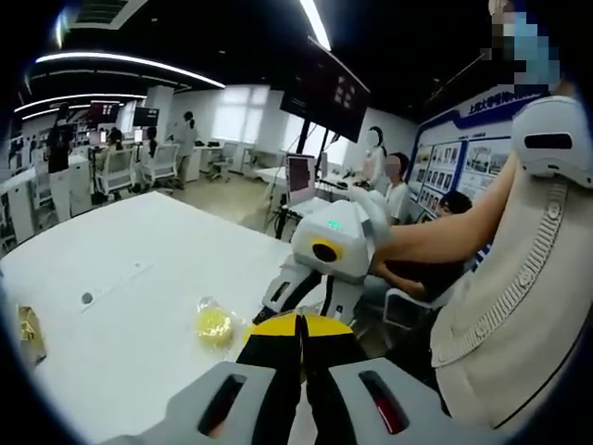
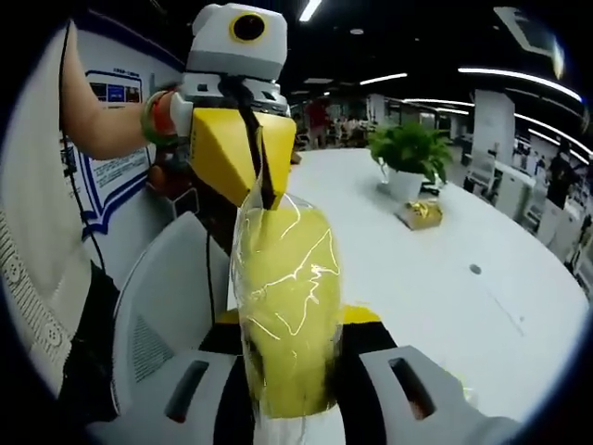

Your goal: Compare the silicone blocks by pressing each to a similar depth, holding the contact briefly, and releasing to observe deformation and rebound differences across the visible hardness samples.

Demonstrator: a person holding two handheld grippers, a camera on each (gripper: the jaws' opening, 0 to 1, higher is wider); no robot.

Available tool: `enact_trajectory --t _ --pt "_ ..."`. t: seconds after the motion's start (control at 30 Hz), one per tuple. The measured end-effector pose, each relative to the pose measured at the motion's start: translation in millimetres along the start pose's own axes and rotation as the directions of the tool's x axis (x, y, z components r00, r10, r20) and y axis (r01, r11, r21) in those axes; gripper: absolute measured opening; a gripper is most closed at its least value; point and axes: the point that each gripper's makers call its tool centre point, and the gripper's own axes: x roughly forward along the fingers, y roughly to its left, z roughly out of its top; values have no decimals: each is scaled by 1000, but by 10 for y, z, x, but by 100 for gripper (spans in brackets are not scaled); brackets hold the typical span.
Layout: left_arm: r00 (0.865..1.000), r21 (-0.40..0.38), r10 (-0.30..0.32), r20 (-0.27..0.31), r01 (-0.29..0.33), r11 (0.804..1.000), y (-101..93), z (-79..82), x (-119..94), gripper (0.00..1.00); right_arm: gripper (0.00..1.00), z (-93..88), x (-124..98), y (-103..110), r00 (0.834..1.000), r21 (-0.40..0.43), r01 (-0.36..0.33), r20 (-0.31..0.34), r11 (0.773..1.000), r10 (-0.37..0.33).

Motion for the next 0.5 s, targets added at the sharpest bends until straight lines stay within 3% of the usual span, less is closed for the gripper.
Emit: enact_trajectory --t 0.5 --pt "1000 -47 8 15 -7 999 46 -8 -10 0 48 36 -16 -13 998 28 42 34 999 -43"
